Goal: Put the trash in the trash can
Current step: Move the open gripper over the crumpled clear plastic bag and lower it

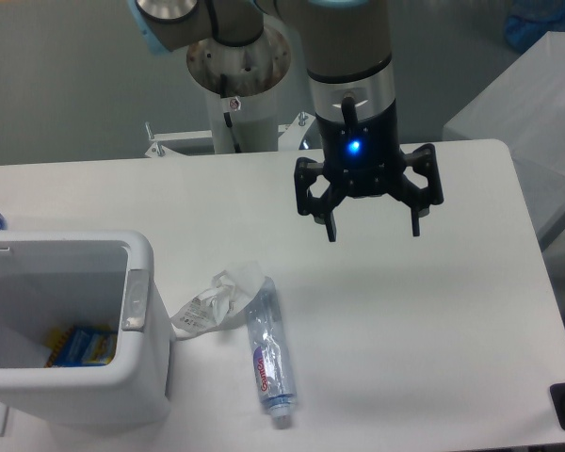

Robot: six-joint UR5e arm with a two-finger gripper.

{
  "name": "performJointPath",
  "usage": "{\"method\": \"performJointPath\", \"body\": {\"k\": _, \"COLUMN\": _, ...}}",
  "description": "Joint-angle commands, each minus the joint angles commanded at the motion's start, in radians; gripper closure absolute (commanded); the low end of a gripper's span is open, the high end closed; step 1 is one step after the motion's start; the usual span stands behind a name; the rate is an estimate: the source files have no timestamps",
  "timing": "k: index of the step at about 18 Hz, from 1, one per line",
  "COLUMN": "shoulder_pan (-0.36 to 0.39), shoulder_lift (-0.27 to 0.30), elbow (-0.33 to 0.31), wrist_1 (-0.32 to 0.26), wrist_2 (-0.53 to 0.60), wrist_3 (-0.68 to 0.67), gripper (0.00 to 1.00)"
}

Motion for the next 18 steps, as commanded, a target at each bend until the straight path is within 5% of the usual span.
{"method": "performJointPath", "body": {"k": 10, "shoulder_pan": 0.003, "shoulder_lift": 0.011, "elbow": -0.029, "wrist_1": 0.037, "wrist_2": -0.095, "wrist_3": -0.005, "gripper": 0.00}}
{"method": "performJointPath", "body": {"k": 18, "shoulder_pan": -0.011, "shoulder_lift": 0.026, "elbow": -0.159, "wrist_1": 0.123, "wrist_2": -0.109, "wrist_3": -0.003, "gripper": 0.00}}
